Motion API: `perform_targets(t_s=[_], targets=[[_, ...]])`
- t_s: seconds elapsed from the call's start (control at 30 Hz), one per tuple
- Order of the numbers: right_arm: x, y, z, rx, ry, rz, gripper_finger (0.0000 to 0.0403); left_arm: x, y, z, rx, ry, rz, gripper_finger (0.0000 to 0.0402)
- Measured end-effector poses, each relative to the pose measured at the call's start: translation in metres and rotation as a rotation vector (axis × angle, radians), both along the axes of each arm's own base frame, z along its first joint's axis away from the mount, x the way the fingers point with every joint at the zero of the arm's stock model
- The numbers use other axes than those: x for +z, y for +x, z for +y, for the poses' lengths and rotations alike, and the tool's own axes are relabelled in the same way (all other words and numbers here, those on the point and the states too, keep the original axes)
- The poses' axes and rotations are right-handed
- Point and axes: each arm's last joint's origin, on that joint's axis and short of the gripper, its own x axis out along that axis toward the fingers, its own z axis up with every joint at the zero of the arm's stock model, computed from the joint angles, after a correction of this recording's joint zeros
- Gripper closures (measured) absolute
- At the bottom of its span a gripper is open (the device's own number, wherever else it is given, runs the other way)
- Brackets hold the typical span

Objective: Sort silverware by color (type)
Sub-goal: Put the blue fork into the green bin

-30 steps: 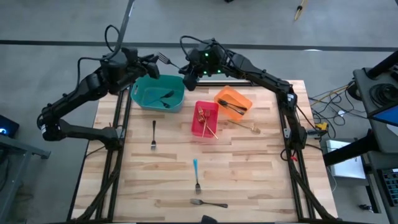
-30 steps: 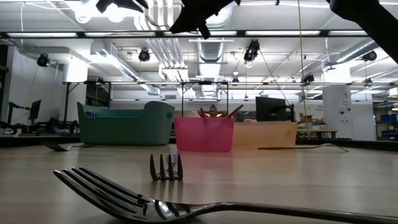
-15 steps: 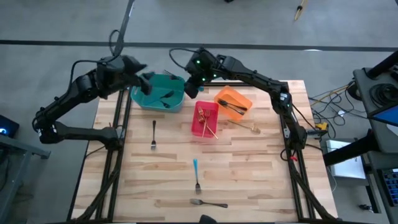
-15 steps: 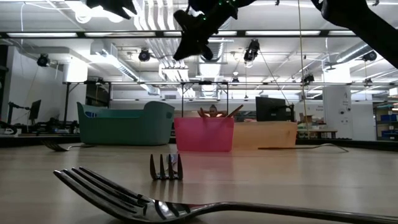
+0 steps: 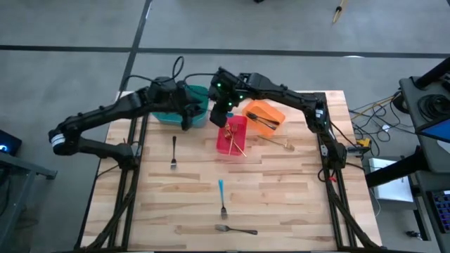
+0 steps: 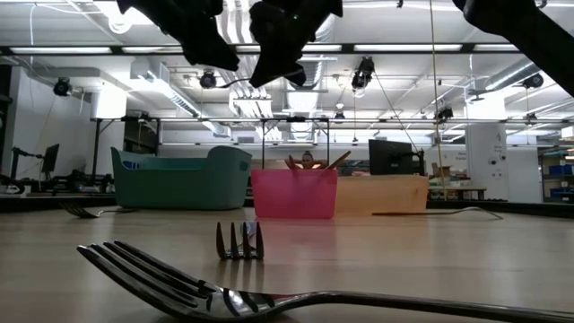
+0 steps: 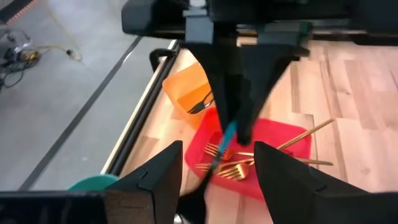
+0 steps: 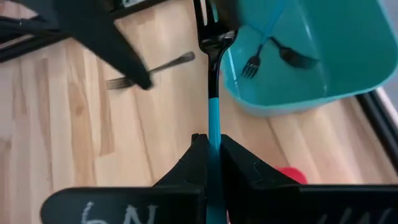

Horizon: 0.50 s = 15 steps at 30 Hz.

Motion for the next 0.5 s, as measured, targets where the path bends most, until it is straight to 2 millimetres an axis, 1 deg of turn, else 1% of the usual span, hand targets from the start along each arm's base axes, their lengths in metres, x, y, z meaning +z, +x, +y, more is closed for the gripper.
perform_targets(t_s=[0.23, 0.4, 0.5], targets=[[-0.001, 0.001, 0.009, 0.018, 0.006, 0.015, 0.0390, -0.012, 0.015, 0.006, -0.078, 0.022, 0.052, 0.0233], [-0.001, 0.001, 0.009, 0.012, 0.013, 0.022, 0.0390, -0.026, 0.025, 0.010, -0.124, -0.023, 0.097, 0.0233], [-0.001, 0.000, 0.009, 0.011, 0.013, 0.024, 0.0390, -0.028, 0.027, 0.011, -0.126, -0.024, 0.103, 0.0234]])
